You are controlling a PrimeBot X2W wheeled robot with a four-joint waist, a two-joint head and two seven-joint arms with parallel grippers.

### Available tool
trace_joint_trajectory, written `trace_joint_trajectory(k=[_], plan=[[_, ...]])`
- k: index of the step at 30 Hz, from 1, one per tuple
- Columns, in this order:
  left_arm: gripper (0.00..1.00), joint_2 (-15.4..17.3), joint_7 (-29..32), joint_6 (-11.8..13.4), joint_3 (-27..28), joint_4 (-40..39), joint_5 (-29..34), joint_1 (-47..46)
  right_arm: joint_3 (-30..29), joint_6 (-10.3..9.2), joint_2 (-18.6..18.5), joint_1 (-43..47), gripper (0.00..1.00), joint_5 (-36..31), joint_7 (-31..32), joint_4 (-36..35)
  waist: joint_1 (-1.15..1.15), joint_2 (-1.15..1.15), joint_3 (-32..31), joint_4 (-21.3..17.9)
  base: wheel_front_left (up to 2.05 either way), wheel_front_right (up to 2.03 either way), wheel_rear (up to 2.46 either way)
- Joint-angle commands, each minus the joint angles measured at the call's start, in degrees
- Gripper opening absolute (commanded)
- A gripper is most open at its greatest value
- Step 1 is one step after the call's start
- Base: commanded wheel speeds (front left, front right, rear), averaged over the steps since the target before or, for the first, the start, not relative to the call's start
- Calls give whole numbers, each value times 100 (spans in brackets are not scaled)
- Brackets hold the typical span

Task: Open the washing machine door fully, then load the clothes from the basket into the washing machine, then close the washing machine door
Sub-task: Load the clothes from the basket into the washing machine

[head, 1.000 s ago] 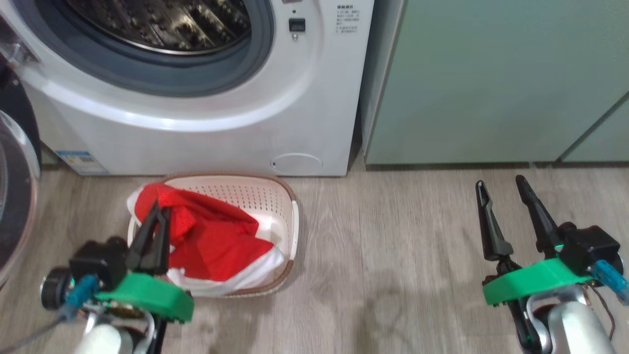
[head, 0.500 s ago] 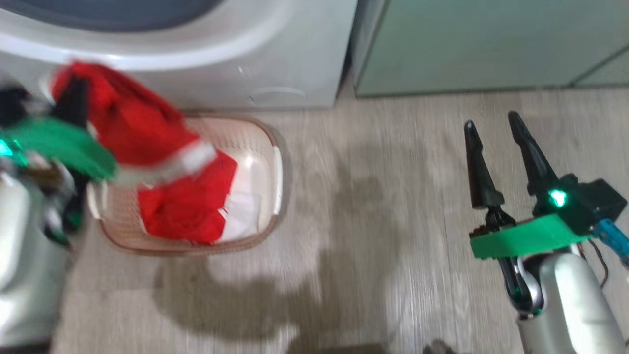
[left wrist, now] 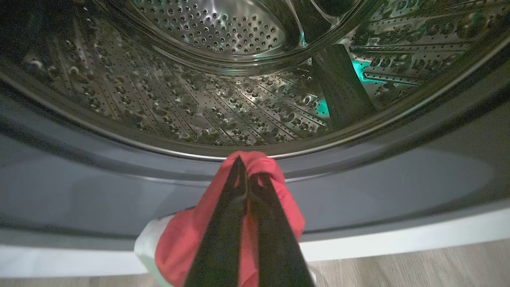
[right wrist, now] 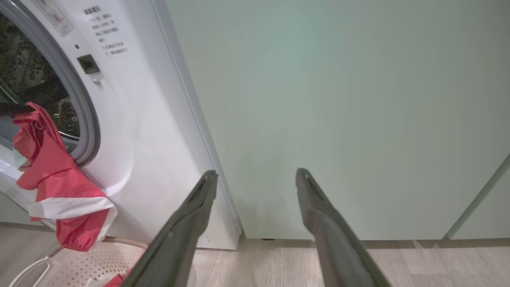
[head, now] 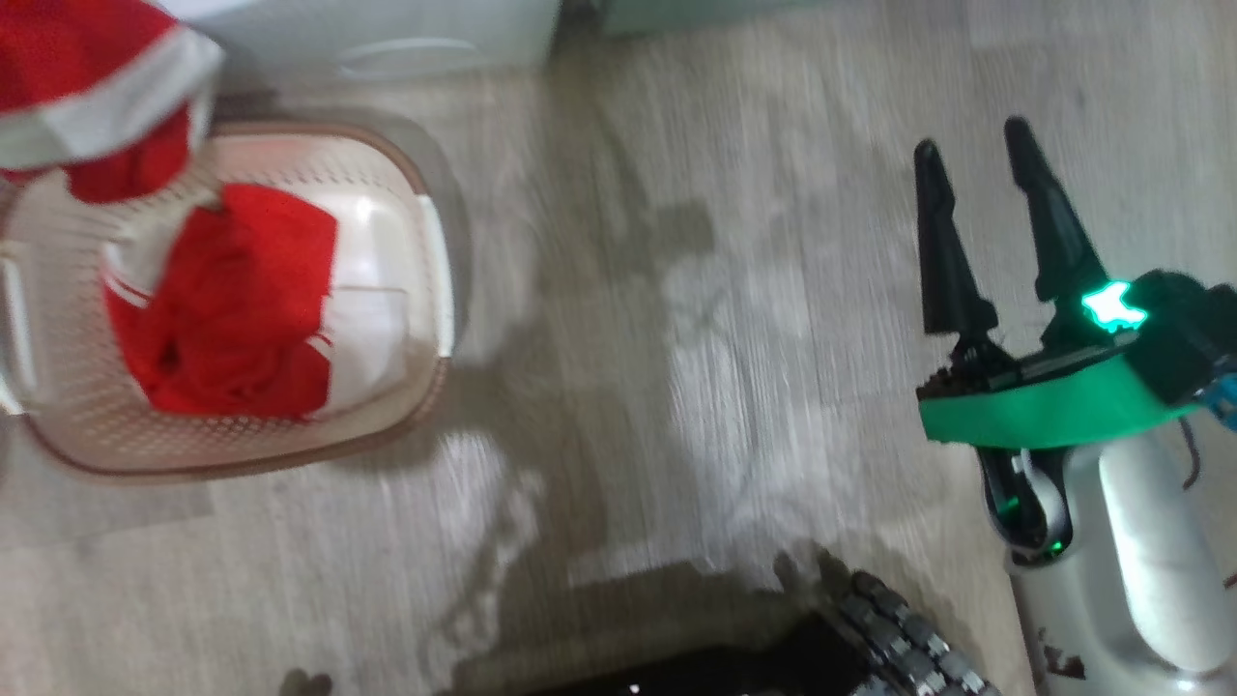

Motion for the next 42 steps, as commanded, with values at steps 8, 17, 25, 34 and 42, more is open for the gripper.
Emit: trace_joint_trajectory(k=[8, 17, 25, 34, 42], plan=[[0, 950, 717, -142, 53, 79, 139, -1379, 318, 0, 7, -174, 100, 326, -53, -406, -1, 0, 935, -688, 0, 0, 0], [0, 1359, 511, -122, 33, 241, 447, -2223, 442, 0, 7, -216, 100, 557, -53, -493, -1, 0, 1269, -1093, 0, 0, 0], [0, 1391, -803, -4, 6, 284, 900, -3023, 462, 0, 7, -171, 100, 649, -53, -586, -1, 0, 1377, -1270, 0, 0, 0], [0, 1238, -1230, -33, -78, 1261, 917, -3160, 440, 0, 7, -182, 100, 650, -53, -630, -1, 0, 1399, -1161, 0, 0, 0], [100, 1082, -1881, -205, -60, 1776, 715, -2643, 337, 0, 7, -207, 100, 544, -53, -606, -1, 0, 1262, -989, 0, 0, 0]])
